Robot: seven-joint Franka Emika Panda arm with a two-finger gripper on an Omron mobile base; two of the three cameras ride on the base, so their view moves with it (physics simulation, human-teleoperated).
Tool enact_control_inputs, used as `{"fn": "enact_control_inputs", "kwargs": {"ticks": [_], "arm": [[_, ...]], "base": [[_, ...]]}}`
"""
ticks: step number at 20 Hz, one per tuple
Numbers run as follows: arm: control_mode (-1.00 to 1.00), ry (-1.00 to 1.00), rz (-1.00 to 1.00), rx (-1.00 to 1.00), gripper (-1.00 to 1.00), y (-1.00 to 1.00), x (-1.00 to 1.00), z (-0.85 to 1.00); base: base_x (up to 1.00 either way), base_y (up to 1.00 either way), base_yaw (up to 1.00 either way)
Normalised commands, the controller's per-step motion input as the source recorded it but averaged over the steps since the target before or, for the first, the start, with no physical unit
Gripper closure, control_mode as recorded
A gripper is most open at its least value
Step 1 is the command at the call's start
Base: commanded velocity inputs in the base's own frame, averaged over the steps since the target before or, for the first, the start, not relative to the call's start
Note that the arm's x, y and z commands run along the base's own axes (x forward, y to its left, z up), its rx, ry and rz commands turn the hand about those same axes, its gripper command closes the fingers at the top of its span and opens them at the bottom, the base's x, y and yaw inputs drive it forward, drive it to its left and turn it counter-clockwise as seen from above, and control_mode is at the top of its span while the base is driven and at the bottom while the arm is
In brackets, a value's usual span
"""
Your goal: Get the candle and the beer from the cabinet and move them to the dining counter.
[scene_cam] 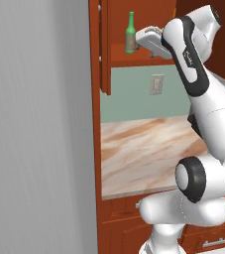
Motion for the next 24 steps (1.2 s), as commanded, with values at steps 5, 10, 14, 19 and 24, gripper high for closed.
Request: {"fn": "enact_control_inputs", "kwargs": {"ticks": [5, 10, 14, 19, 24], "arm": [[-1.0, -0.16, 0.0, -0.08, -1.0, -0.03, 0.22, 0.4], [-1.0, -0.11, -0.06, -0.1, -1.0, -0.04, 0.22, 0.23], [-1.0, -0.01, -0.12, -0.12, -1.0, -0.05, 0.26, 0.1], [-1.0, 0.0, -0.11, -0.1, -1.0, 0.0, 0.37, 0.0], [-1.0, -0.01, -0.05, -0.03, -1.0, -0.05, 0.41, -0.01]], "base": [[0.0, 0.0, 0.0], [0.0, 0.0, 0.0], [0.0, 0.0, 0.0], [0.0, 0.0, 0.0], [0.0, 0.0, 0.0]]}}
